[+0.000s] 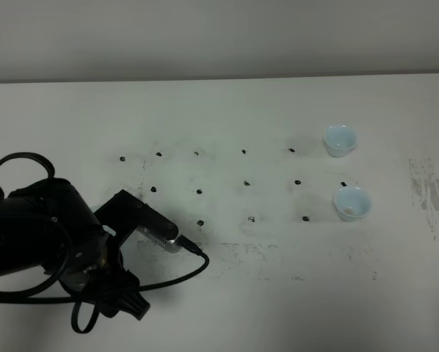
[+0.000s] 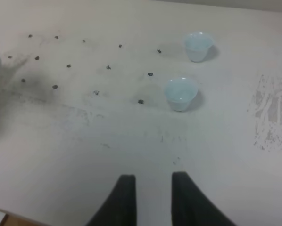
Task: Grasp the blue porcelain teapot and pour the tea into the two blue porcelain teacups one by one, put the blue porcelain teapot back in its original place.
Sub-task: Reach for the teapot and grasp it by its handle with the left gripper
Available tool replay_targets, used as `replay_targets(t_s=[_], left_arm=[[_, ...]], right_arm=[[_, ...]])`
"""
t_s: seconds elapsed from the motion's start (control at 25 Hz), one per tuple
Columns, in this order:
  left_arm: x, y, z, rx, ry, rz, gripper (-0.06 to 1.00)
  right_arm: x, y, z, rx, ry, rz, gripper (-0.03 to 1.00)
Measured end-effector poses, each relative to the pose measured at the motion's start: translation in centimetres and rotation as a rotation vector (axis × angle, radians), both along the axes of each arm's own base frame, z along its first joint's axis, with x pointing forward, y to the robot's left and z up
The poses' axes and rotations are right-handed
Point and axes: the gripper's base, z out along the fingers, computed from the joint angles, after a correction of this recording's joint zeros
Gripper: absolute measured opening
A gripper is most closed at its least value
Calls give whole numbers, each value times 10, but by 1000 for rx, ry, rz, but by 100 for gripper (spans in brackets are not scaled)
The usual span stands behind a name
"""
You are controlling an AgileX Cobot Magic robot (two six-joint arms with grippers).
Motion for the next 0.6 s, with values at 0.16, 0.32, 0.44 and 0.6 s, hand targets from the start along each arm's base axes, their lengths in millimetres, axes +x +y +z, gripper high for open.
replay_targets(t_s=[0.16,0.32,0.44,0.6], left_arm=[[5,0,-2,2,-29,-27,60],[9,-6,-2,-59,-74,-48,60],[9,-7,-5,-55,-67,-55,60],[10,-5,-13,-21,-34,-65,60]], right_arm=[[0,0,0,0,0,0,22],[0,0,0,0,0,0,22],[0,0,0,0,0,0,22],[0,0,0,0,0,0,22]])
